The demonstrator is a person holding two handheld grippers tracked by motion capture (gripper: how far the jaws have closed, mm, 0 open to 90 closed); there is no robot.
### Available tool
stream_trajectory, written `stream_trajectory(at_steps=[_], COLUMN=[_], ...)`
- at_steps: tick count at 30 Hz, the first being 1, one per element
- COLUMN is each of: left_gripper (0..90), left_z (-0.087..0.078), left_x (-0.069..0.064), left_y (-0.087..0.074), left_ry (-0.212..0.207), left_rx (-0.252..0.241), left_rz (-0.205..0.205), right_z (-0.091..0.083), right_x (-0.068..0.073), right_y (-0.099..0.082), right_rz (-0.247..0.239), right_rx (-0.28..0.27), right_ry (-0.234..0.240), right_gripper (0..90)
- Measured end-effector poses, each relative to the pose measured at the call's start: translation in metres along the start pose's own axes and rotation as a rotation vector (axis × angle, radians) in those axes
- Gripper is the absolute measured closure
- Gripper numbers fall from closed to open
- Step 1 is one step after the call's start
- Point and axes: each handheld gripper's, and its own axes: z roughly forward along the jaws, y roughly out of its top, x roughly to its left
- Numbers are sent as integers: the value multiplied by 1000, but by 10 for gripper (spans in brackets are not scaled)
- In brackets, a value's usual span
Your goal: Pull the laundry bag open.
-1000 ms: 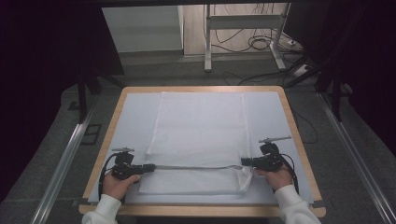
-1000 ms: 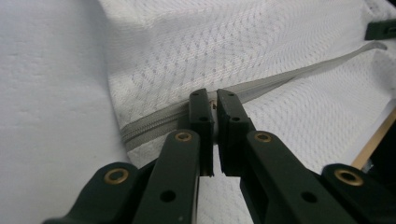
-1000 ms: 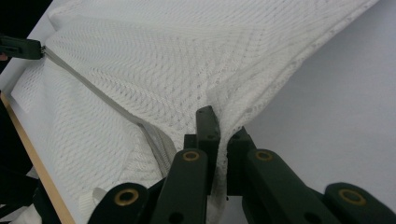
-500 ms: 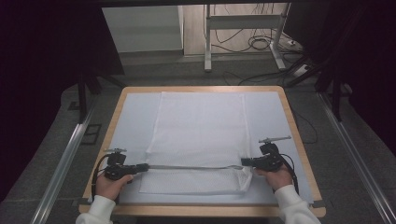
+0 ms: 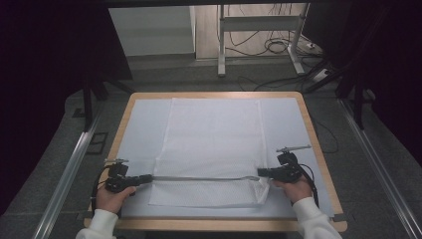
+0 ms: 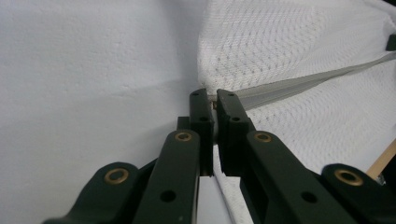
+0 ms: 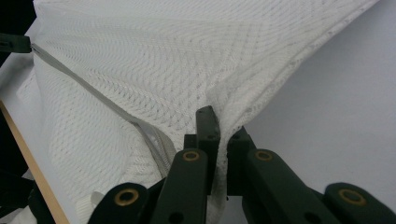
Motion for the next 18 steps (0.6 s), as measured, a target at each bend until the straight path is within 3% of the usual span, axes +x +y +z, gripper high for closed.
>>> stream_trajectory(at_steps=[14,18], left_gripper=[858,696], left_z=[0,-6], left_x=[-6,-10], left_y=[-1,-1], left_ry=[18,77], left_rx=[-25,-83], left_rz=[24,77], right_z=[-3,-6], right_x=[-1,0], right_y=[0,0], right_rz=[-3,-20], right_rx=[-19,-42], right_ry=[10,-18], right_gripper=[858,724])
